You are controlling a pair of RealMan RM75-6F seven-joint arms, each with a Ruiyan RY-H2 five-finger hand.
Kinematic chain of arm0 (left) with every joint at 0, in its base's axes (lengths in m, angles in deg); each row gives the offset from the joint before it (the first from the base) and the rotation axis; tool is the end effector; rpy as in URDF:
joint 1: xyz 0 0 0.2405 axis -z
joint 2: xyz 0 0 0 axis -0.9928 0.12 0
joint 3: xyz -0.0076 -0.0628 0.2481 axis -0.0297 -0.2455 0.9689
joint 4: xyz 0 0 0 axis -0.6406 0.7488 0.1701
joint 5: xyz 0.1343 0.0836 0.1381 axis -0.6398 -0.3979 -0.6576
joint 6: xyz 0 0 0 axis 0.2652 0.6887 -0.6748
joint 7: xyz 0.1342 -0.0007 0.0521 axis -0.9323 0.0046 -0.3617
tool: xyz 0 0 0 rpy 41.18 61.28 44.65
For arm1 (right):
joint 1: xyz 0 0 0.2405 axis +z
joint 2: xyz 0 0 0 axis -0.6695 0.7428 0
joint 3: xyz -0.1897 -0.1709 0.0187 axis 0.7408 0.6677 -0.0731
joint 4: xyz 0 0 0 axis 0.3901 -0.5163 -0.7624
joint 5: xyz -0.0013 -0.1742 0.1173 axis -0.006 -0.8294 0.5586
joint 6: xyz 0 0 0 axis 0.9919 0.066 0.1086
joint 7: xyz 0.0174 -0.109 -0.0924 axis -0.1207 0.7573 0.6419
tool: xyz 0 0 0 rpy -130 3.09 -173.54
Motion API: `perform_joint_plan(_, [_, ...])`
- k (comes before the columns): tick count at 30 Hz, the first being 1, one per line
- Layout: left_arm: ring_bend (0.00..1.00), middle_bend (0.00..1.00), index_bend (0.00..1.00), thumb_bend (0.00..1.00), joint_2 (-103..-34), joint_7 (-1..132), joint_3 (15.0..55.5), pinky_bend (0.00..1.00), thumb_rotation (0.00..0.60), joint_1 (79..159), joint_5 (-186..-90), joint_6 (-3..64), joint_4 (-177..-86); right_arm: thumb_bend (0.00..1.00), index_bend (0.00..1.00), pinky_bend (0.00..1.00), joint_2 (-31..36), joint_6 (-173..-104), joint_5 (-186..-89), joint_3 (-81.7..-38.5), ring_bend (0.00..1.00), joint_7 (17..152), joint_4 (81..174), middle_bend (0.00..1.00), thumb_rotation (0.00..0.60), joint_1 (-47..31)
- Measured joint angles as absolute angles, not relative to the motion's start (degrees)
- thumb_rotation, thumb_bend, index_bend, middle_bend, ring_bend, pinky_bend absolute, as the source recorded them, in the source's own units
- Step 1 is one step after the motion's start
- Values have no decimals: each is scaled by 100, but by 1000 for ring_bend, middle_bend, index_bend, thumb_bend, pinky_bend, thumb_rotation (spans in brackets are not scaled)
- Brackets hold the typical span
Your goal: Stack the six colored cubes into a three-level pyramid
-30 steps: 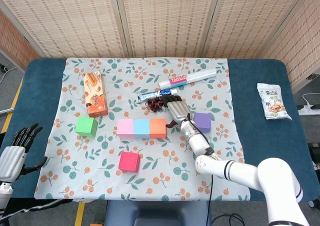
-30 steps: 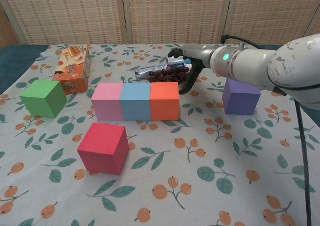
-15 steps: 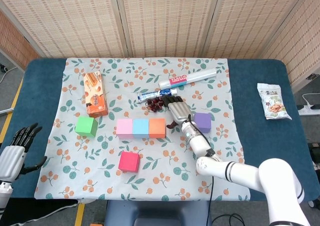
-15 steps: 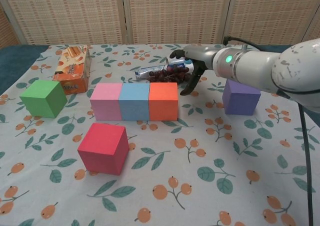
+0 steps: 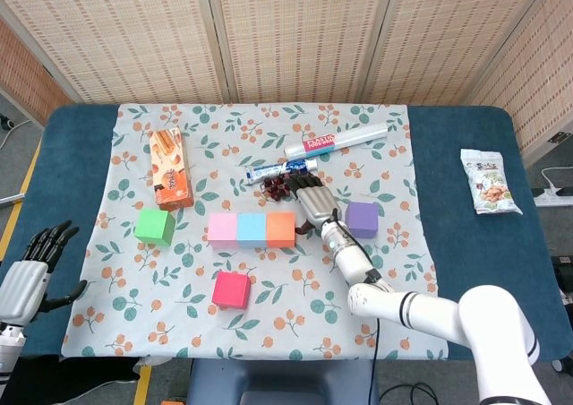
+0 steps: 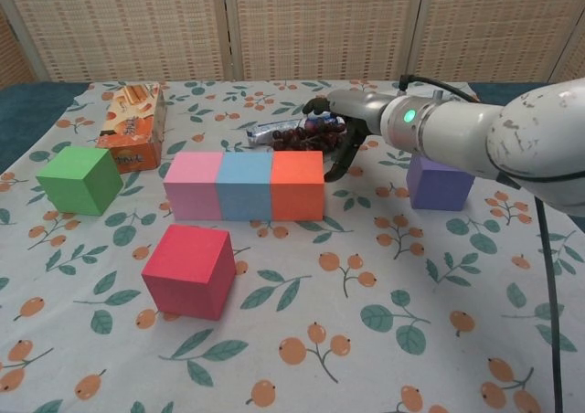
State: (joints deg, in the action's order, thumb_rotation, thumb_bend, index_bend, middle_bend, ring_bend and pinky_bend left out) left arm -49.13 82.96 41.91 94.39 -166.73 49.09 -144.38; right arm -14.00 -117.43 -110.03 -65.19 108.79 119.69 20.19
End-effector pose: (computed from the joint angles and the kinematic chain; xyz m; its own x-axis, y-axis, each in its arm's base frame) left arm -0.3082 0.2134 0.1625 0.2544 0.0463 0.9660 0.9563 -0.1611 -0.2441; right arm -0.0813 -0.4189 -0.0666 0.3518 -0.3996 0.8465 -0.9303 -0.2495 0.2689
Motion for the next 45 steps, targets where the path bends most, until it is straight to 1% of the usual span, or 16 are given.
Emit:
perform_joint_plan(4, [0, 0, 58, 312, -4915, 8355, 4183, 17, 600, 9459, -16665, 4878, -14390, 64, 0, 0, -1330, -11798, -11050, -6516, 0, 10866, 12059, 0, 600, 1970])
perform_joint_plan(7, [0, 0, 63, 311, -4903, 8458, 4179, 17, 600, 9523, -16677, 4782, -14344, 65, 0, 0, -1150, -11938, -11161, -6495, 0, 10846, 12320, 0, 600, 1865])
perform_joint_plan(11, [0, 0, 119, 310, -4886, 8590, 4133, 35, 600, 9706, -16723, 4611, -14243, 64, 0, 0, -723, -12292, -11441, -6478, 0, 10744, 12978, 0, 600, 1605])
perform_joint_plan(14, [0, 23, 154, 310, -4885, 8587, 4080, 65, 600, 9871, -16701, 4384, -14181, 64, 0, 0, -235, -12648, -11776, -6456, 0, 10593, 13699, 0, 600, 1301])
perform_joint_plan(17, [0, 59, 172, 307, -4889, 8516, 4007, 91, 600, 10084, -16621, 4053, -14125, 65, 0, 0, 402, -13041, -12191, -6390, 0, 10443, 14494, 0, 600, 915])
perform_joint_plan(21, [4, 71, 180, 307, -4934, 8328, 3901, 94, 600, 10419, -16414, 3457, -14007, 64, 0, 0, 1428, -13660, -12937, -6203, 0, 10180, 15573, 0, 600, 226])
perform_joint_plan(24, [2, 65, 174, 308, -5002, 8207, 3818, 84, 600, 10705, -16201, 2934, -13884, 64, 0, 0, 2070, -14068, -13538, -6001, 0, 9897, 16076, 0, 600, -314])
perform_joint_plan(27, [0, 50, 160, 307, -5076, 8083, 3755, 71, 600, 10991, -15990, 2404, -13747, 65, 0, 0, 2531, -14421, -14080, -5758, 0, 9586, 16360, 0, 600, -811])
perform_joint_plan(31, [0, 46, 144, 307, -5213, 7931, 3694, 67, 600, 11371, -15708, 1725, -13525, 64, 0, 0, 2797, -14858, -14606, -5495, 0, 9218, 16500, 0, 600, -1335])
perform_joint_plan(36, [0, 17, 116, 308, -5379, 7850, 3655, 61, 600, 11714, -15438, 1133, -13280, 64, 0, 0, 2871, -15178, -14985, -5347, 0, 8902, 16466, 0, 600, -1739])
perform_joint_plan(42, [0, 0, 68, 309, -5518, 7918, 3650, 68, 600, 12048, -15322, 646, -13131, 64, 0, 0, 2781, -15176, -15127, -5319, 0, 8684, 16294, 0, 600, -1916])
perform_joint_plan(45, [0, 6, 80, 309, -5619, 7869, 3663, 98, 600, 12169, -15258, 469, -13065, 64, 0, 0, 2735, -15124, -15137, -5334, 0, 8602, 16217, 0, 600, -1962])
